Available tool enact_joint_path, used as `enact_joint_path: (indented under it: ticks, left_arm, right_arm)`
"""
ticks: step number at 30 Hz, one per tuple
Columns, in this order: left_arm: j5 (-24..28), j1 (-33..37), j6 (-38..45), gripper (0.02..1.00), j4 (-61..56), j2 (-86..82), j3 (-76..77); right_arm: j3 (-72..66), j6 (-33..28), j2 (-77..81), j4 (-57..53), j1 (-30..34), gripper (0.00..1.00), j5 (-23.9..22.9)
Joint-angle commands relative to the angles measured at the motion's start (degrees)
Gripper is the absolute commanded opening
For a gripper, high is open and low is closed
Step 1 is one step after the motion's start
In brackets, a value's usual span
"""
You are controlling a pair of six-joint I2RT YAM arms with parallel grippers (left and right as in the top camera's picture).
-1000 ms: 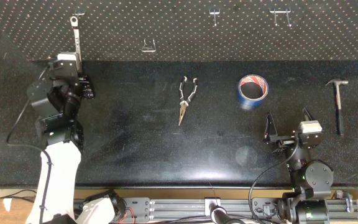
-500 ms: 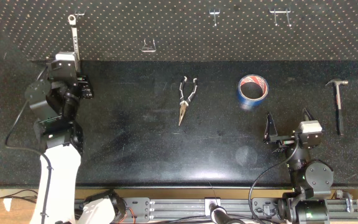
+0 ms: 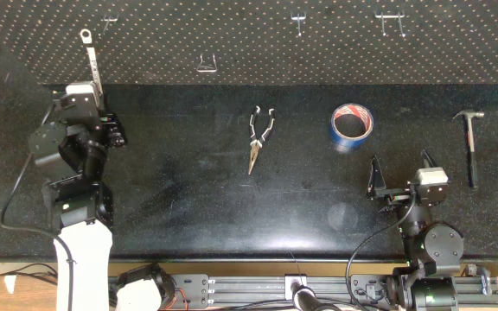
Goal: Place Tools Onto Pegboard
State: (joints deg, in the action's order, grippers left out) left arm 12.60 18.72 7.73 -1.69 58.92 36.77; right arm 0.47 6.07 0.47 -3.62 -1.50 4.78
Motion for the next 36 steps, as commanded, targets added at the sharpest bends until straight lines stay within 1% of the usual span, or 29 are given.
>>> enact_joint_path:
  ticks: [1, 3, 4, 5, 6, 11, 12, 13, 22, 23, 28, 29, 31, 36]
  left_arm:
    - [0.4, 0.4, -1.4, 0.029, -0.2, 1.0, 0.1]
    - [3.7, 0.3, -1.3, 0.027, -0.2, 1.5, 0.1]
    - [4.1, 0.3, -1.2, 0.025, -0.1, 1.6, 0.1]
    - [6.3, 0.3, 0.6, 0.027, 0.5, 1.9, 0.1]
    - [6.7, 0.3, 0.9, 0.027, 1.1, 2.6, 0.1]
    - [5.3, 0.3, 0.9, 0.025, 1.0, 3.3, 0.1]
    - [3.0, 0.3, 0.8, 0.025, 1.0, 3.3, 0.1]
    - [2.3, 0.4, 0.6, 0.025, 1.0, 3.3, 0.1]
    - [1.0, 0.4, -0.5, 0.027, 1.1, 3.3, 0.1]
    - [0.3, 0.4, -1.7, 0.027, 1.1, 3.3, 0.1]
    - [0.3, 0.4, -2.0, 0.027, 1.1, 4.0, 0.1]
    - [0.5, 0.4, -1.9, 0.025, 1.1, 4.4, 0.1]
    - [2.9, 0.4, -1.9, 0.025, 1.0, 4.8, 0.1]
    - [2.9, 0.4, -1.9, 0.025, 0.9, 6.4, 0.1]
  right_arm:
    - [-0.2, -0.8, -0.4, -0.2, 0.2, 0.958, 0.1]
    - [-0.2, -0.8, -0.4, -0.2, 0.2, 0.958, 0.1]
    - [-0.2, -0.8, -0.4, -0.2, 0.2, 0.958, 0.1]
    - [-0.2, -0.8, -0.4, -0.2, 0.2, 0.958, 0.1]
    - [-0.2, -0.8, -0.4, -0.2, 0.2, 0.958, 0.1]
    - [-0.2, -0.8, -0.4, -0.2, 0.2, 0.958, 0.1]
    - [-0.2, -0.8, -0.4, -0.2, 0.2, 0.956, 0.1]
    - [-0.2, -0.8, -0.4, -0.2, 0.2, 0.958, 0.1]
    - [-0.2, -0.8, -0.4, -0.2, 0.2, 0.958, 0.1]
    - [-0.2, -0.8, -0.4, -0.2, 0.2, 0.958, 0.1]
    - [-0.2, -0.8, -0.4, -0.2, 0.2, 0.958, 0.1]
    - [-0.2, -0.8, -0.4, -0.2, 0.2, 0.958, 0.1]
    - [-0.2, -0.8, -0.4, -0.2, 0.2, 0.958, 0.1]
    - [-0.2, -0.8, -0.4, -0.2, 0.2, 0.958, 0.1]
